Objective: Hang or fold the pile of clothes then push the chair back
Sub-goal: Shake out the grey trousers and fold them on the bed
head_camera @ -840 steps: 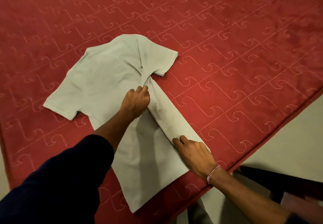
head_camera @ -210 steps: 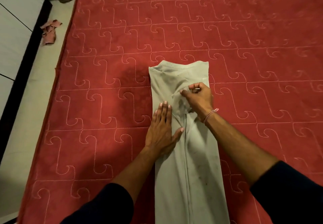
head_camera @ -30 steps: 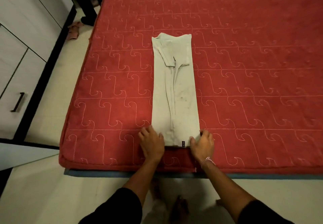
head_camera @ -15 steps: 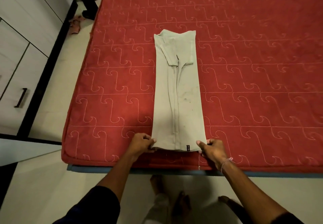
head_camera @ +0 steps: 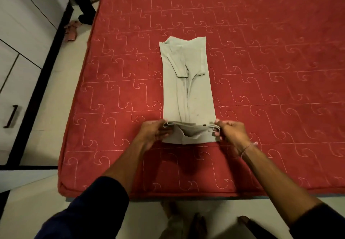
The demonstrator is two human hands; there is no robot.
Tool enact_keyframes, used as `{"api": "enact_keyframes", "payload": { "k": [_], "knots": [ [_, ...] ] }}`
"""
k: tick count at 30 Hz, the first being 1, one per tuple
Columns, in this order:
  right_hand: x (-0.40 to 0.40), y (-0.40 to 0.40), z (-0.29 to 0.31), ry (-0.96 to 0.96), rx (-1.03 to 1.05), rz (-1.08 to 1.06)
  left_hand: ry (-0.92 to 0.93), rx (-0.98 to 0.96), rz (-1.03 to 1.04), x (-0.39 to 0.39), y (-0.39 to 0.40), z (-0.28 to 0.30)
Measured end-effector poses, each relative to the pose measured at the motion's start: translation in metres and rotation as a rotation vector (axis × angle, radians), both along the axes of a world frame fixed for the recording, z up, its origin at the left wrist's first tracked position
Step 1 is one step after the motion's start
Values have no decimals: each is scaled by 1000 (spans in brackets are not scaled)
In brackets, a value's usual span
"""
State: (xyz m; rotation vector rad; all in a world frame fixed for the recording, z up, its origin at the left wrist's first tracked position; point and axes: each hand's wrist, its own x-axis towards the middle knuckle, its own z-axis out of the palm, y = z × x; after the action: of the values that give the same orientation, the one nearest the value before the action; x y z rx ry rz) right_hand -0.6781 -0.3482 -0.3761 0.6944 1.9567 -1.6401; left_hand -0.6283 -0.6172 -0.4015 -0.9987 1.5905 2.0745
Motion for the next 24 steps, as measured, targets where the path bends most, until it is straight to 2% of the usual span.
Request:
{"api": "enact_keyframes", "payload": {
  "k": [5, 9, 11, 14, 16, 19, 22, 24],
  "knots": [
    [-72, -24, -13, 36, -53, -62, -9, -34, 75, -64, -10, -5],
    [-99, -34, -38, 82, -15, 12, 28, -197, 51, -82, -12, -21],
    [-97, -36, -50, 168, 112, 132, 90, -323, 38, -78, -11, -28],
    [-81, -43, -59, 342, 485, 336, 108, -608, -56, -67, -10, -40],
    [-64, -50, -61, 401, 608, 364, 46, -817, -125, -60, -8, -48],
    [-42, -49, -61, 362, 732, 298, -78, -997, -220, -52, 1, -47],
    [-28, -41, -62, 235, 767, 236, -239, -1102, -390, -48, 13, -38],
    [-24, -35, -62, 149, 784, 258, -330, -1074, -451, -45, 17, -35]
  ]
}}
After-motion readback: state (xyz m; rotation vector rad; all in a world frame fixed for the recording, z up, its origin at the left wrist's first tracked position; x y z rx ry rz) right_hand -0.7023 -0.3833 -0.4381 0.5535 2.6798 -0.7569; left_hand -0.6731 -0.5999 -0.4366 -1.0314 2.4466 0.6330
